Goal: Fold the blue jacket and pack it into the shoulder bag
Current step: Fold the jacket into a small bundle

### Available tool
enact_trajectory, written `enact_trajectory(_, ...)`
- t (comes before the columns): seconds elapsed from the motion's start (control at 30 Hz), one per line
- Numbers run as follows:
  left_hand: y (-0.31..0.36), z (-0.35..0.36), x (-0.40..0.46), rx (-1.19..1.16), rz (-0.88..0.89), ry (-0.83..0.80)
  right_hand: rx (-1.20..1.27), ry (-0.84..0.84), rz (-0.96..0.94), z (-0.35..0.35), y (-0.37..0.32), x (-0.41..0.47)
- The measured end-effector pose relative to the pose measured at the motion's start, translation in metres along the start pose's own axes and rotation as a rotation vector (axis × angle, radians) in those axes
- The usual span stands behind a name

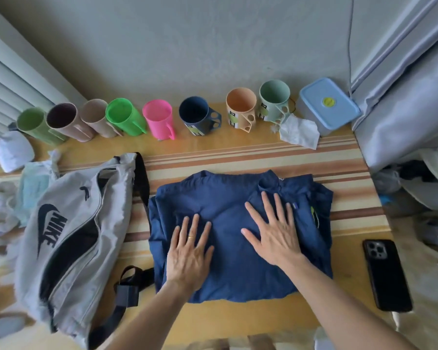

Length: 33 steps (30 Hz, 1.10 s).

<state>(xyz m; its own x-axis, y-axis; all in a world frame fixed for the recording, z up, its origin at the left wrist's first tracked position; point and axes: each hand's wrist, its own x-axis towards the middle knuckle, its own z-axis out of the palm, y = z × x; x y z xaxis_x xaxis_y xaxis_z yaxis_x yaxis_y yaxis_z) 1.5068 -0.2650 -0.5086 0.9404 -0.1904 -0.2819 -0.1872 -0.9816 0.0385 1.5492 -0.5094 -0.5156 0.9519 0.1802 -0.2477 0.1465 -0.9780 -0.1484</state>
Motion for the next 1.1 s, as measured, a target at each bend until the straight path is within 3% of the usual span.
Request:
enact_trajectory(0.13,0.006,-0.006,-0.025,-0.128,-0.172,0.06,-0.021,-0.034,0.048,0.01,-0.004,0.011)
enact_trajectory(0.3,0.022,-0.018,-0.102,-0.51,-0.535,0.315,0.105,0.212,-0.089,-0.01,-0.055,-0.044)
enact_trajectory(0.37,0.025,-0.014,-0.114,-0.661,-0.82,0.227,0.083,0.186,-0.104,-0.003,-0.064,-0.053)
enact_trajectory(0.43,0.023,-0.01,-0.109,-0.856,-1.118,0.014,0.061,0.135,-0.077,0.006,-0.065,-0.047)
enact_trajectory(0.5,0.018,-0.01,-0.096,-1.052,-1.275,-0.101,0.049,0.051,-0.057,0.012,-0.062,-0.038)
enact_trajectory(0.53,0.016,-0.012,-0.088,-1.173,-1.272,-0.076,0.046,0.009,-0.055,0.014,-0.06,-0.034)
enact_trajectory(0.67,0.022,-0.043,-0.061,-1.429,-1.047,0.147,0.15,-0.092,-0.057,0.001,-0.057,-0.027)
enact_trajectory(0.77,0.04,-0.086,-0.048,-1.412,-0.586,0.271,0.329,-0.191,-0.013,-0.004,-0.049,-0.018)
enact_trajectory(0.83,0.054,-0.105,-0.038,-1.255,-0.238,0.281,0.767,-0.34,0.132,-0.024,-0.043,-0.012)
enact_trajectory(0.9,0.081,-0.117,-0.027,-1.036,0.166,0.282,1.42,-0.397,0.478,-0.056,-0.027,-0.015)
enact_trajectory(0.97,0.113,-0.113,-0.015,-0.878,0.479,0.206,1.817,-0.313,0.708,-0.074,0.01,-0.028)
enact_trajectory(1.0,0.128,-0.106,-0.009,-0.789,0.548,0.135,1.927,-0.227,0.788,-0.079,0.031,-0.039)
enact_trajectory(1.07,0.157,-0.089,0.001,-0.57,0.587,-0.038,2.0,-0.032,0.946,-0.081,0.072,-0.057)
enact_trajectory(1.1,0.168,-0.08,0.006,-0.478,0.587,-0.119,1.888,0.115,0.989,-0.084,0.087,-0.066)
